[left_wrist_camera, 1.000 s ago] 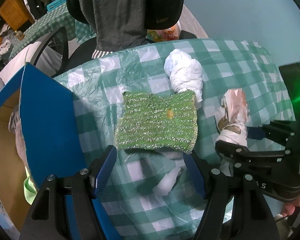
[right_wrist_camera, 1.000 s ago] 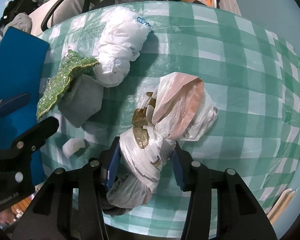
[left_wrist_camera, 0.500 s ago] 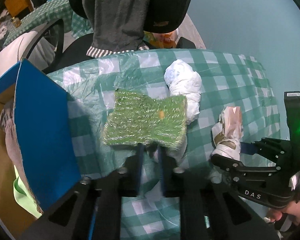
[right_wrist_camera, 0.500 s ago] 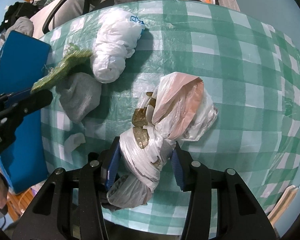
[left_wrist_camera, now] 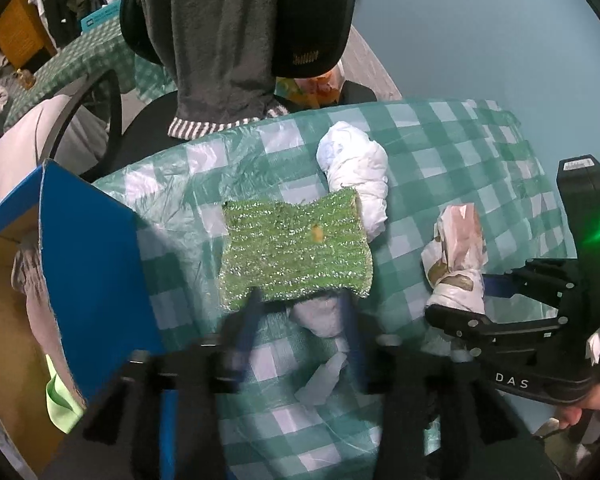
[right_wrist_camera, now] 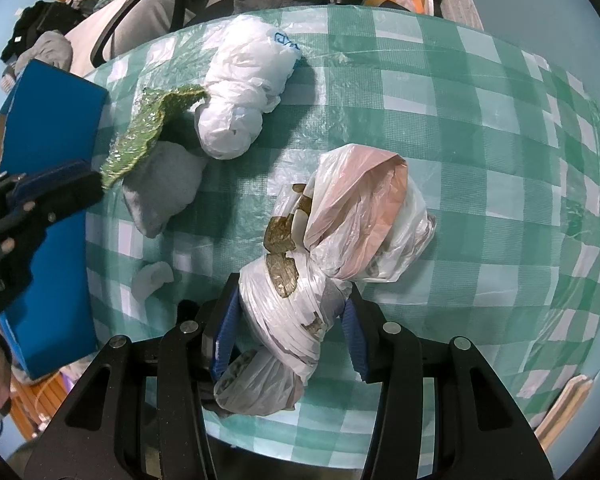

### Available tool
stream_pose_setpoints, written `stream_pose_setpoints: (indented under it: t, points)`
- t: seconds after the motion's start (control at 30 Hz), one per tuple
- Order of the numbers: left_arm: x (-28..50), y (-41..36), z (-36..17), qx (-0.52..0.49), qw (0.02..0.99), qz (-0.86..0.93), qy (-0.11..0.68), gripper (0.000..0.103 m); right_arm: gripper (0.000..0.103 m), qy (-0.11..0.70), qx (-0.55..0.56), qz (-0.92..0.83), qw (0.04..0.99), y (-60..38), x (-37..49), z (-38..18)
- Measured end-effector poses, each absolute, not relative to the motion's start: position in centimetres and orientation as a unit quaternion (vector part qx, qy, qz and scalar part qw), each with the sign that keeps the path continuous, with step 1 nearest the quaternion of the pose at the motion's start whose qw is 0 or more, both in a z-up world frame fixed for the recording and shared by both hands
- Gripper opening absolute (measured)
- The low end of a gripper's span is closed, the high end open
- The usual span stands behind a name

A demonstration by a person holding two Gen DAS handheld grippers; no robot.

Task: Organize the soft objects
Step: 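Grasp the green glittery sponge pad with the left tool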

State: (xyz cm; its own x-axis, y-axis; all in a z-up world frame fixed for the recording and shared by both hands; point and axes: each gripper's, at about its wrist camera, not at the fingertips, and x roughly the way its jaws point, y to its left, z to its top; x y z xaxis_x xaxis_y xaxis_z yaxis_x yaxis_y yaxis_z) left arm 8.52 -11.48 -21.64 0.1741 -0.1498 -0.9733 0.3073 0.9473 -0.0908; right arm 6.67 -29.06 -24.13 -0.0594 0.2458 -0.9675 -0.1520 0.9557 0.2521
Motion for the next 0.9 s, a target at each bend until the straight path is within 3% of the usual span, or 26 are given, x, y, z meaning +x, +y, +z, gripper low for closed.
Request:
stream_pose_setpoints:
  t: [0.07, 0.13, 0.27, 0.9]
  points:
    - [8.5, -11.4, -21.4, 0.054, 0.765, -0.153, 0.623, 0.053, 0.047, 0.713, 0.033, 0.145, 0.685, -29.1, 6.6, -24.1]
    - [8.5, -11.5, -21.2, 0.048, 0.762, -0.157, 0.626, 0.063, 0.047, 0.713, 0.033, 0.144, 0.686, -29.1, 6.5, -24.0]
    - [8.6, -12.2, -21.1, 0.051, 0.764, -0.155, 0.624, 0.072, 0.047, 0.713, 0.033, 0.145, 0.686, -29.1, 6.5, -24.0]
    - [11.1, -13.5, -23.9, 0.065, 0.754, -0.116, 0.643, 0.073, 0.047, 0.714, 0.035, 0.145, 0.684, -29.1, 6.5, -24.1]
